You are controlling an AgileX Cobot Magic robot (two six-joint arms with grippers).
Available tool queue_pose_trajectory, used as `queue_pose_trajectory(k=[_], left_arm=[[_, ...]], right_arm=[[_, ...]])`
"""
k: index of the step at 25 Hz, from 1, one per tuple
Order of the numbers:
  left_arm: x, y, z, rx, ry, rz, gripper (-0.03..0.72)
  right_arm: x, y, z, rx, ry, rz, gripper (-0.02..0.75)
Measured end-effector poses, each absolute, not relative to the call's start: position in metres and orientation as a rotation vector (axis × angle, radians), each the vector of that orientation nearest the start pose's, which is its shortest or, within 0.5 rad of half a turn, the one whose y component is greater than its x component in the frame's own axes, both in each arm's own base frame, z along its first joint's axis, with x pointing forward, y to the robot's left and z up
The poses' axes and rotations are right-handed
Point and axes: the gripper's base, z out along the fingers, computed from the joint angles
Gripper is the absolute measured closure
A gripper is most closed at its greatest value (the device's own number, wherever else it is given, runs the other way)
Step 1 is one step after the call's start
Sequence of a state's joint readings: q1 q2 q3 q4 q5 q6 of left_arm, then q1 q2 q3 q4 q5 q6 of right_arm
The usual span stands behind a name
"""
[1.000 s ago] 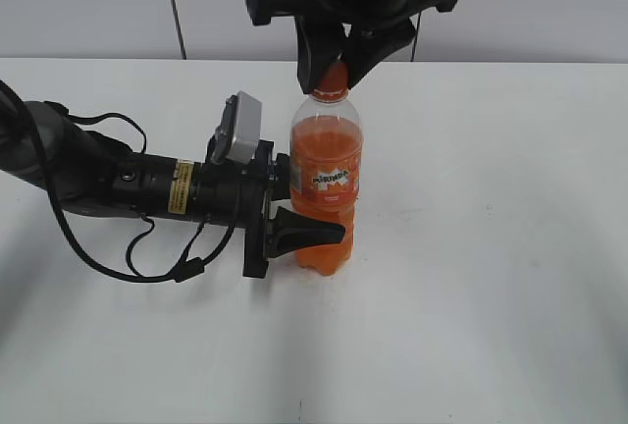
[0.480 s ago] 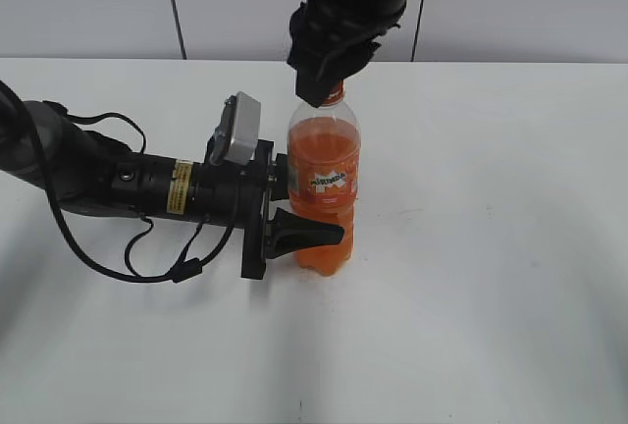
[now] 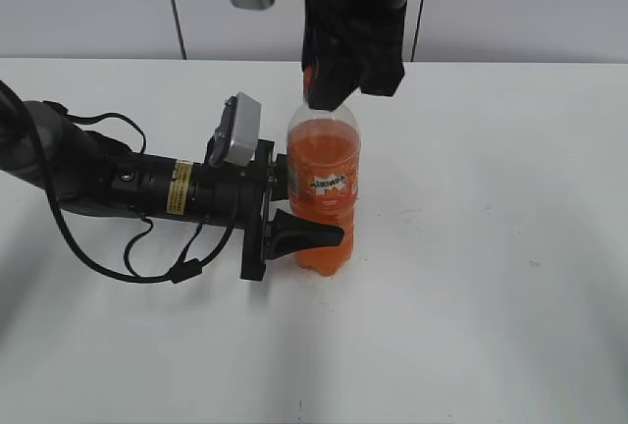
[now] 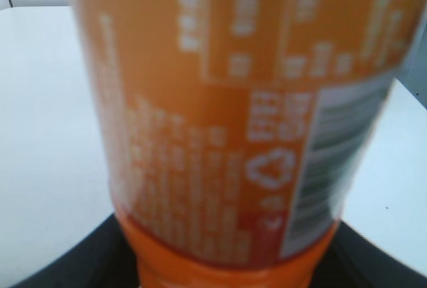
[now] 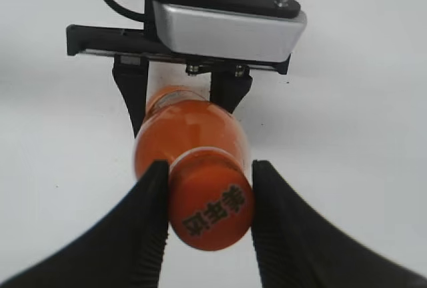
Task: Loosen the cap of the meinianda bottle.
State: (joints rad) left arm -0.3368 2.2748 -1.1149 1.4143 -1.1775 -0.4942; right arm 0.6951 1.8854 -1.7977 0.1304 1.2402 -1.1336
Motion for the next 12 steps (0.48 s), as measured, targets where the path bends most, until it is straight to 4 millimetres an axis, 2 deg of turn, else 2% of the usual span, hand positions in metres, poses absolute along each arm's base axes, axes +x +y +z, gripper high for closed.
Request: queue_pose_trajectory(k=[12], left_arm=[[0.3309,-0.2038,0.0791,1.424,1.385,-1.063,0.293]], right_arm=[[0.3029,0.2673,0.3166,-2.490,1.255,-0.021,0.458]])
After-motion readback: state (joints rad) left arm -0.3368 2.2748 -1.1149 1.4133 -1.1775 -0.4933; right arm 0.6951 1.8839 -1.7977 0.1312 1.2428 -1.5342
